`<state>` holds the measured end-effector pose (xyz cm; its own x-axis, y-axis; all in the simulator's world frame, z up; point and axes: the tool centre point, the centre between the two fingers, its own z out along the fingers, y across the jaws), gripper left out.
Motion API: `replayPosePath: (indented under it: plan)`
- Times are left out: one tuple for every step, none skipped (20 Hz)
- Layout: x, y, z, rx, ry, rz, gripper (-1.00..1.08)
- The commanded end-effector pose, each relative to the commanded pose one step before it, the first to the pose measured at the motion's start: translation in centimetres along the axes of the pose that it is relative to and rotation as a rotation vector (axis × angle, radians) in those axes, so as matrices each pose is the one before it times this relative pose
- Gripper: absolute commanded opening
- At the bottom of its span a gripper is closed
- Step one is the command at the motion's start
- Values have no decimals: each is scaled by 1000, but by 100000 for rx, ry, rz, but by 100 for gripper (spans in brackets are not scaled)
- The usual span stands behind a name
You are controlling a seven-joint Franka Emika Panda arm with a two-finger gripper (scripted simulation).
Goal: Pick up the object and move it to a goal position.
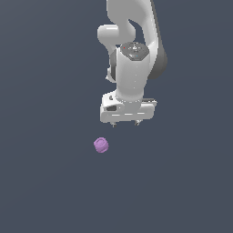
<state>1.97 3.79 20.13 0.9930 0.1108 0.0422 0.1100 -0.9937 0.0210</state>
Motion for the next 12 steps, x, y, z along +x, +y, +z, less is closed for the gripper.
replayPosePath:
  plan:
    - [59, 426, 397, 15, -200, -1503, 100]
    - [34, 210, 200, 16, -82, -824, 100]
    - [33, 233, 222, 19, -92, -919, 100]
    - [32, 256, 243, 23, -101, -1011, 100]
    - [30, 277, 264, 28, -109, -1097, 100]
    - [27, 301, 288, 34, -117, -1188, 100]
    - [22, 327, 310, 40, -124, -1274, 100]
    - [16, 349, 333, 47, -132, -1367, 100]
    - [8, 374, 357, 55, -139, -1459, 100]
    - [-1, 397, 380, 65, -146, -1553, 100]
    - [-13, 422, 404, 75, -152, -1644, 100]
    - [-27, 445, 429, 86, -158, -1738, 100]
